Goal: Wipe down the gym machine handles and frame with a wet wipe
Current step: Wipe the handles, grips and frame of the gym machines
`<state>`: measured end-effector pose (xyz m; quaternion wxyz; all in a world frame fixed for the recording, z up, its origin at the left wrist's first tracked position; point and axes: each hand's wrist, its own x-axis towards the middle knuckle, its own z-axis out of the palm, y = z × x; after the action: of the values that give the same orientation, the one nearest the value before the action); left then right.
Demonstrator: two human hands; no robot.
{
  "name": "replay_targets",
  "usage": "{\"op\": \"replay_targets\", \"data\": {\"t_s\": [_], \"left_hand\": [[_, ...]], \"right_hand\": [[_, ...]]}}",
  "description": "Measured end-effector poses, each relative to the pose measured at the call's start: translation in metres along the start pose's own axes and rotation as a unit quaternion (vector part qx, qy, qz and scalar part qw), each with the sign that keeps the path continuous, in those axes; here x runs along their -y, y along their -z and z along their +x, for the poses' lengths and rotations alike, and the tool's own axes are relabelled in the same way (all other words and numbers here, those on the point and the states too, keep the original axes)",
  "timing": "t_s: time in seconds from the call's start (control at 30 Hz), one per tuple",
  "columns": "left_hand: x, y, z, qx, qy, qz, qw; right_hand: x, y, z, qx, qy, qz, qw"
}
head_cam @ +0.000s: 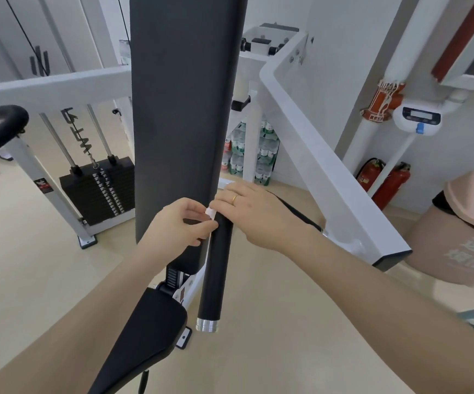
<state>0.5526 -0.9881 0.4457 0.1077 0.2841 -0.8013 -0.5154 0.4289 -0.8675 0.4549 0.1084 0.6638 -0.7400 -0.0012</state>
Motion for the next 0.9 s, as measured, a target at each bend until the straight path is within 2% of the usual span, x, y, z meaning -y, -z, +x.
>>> {"op": "replay_targets", "data": {"t_s": [0.1, 0.17, 0.27, 0.33, 0.4, 0.47, 0.5, 0.53, 0.6, 0.67, 0.77, 0.83, 0.9], "left_hand": [[0.008, 0.007, -0.005, -0.037, -0.042, 0.031, 0.998], [0.007, 0.007, -0.008, -0.028, -0.063, 0.017, 0.997], [0.000, 0.001, -0.012, 0.010, -0.073, -0.034, 0.997], [-0.002, 0.001, -0.011, 0.013, -0.065, -0.068, 0.996], [0.002, 0.002, -0.007, 0.025, -0.041, -0.095, 0.994], [0.008, 0.004, -0.005, 0.046, -0.021, -0.093, 0.994], [0.010, 0.004, -0.004, 0.059, -0.023, -0.079, 0.995], [0.012, 0.003, -0.004, 0.072, -0.031, -0.060, 0.995], [0.012, 0.003, -0.002, 0.084, -0.045, -0.045, 0.994], [0.011, 0.005, 0.002, 0.098, -0.043, -0.064, 0.992], [0.012, 0.014, 0.007, 0.139, -0.028, -0.106, 0.984], [0.016, 0.023, 0.008, 0.147, -0.032, -0.110, 0.983], [0.020, 0.034, 0.012, 0.146, -0.034, -0.102, 0.983]], "right_hand": [[0.012, -0.003, -0.014, -0.007, 0.054, 0.069, 0.996], [0.028, -0.004, -0.017, 0.018, 0.039, 0.175, 0.984], [0.038, -0.003, -0.016, -0.025, -0.030, 0.300, 0.953], [0.043, -0.007, -0.017, -0.072, -0.102, 0.300, 0.946], [0.052, -0.015, -0.020, -0.175, -0.225, 0.235, 0.929], [0.062, -0.012, -0.022, -0.261, -0.350, 0.164, 0.884], [0.066, -0.009, -0.022, -0.253, -0.396, 0.163, 0.868], [0.071, -0.007, -0.021, -0.220, -0.431, 0.206, 0.851], [0.080, -0.006, -0.016, -0.161, -0.486, 0.360, 0.780], [0.083, -0.005, -0.007, -0.149, -0.520, 0.446, 0.713], [0.076, -0.004, 0.013, -0.138, -0.567, 0.503, 0.638], [0.074, -0.007, 0.028, -0.162, -0.594, 0.537, 0.577], [0.078, -0.009, 0.033, -0.184, -0.609, 0.545, 0.546]]}}
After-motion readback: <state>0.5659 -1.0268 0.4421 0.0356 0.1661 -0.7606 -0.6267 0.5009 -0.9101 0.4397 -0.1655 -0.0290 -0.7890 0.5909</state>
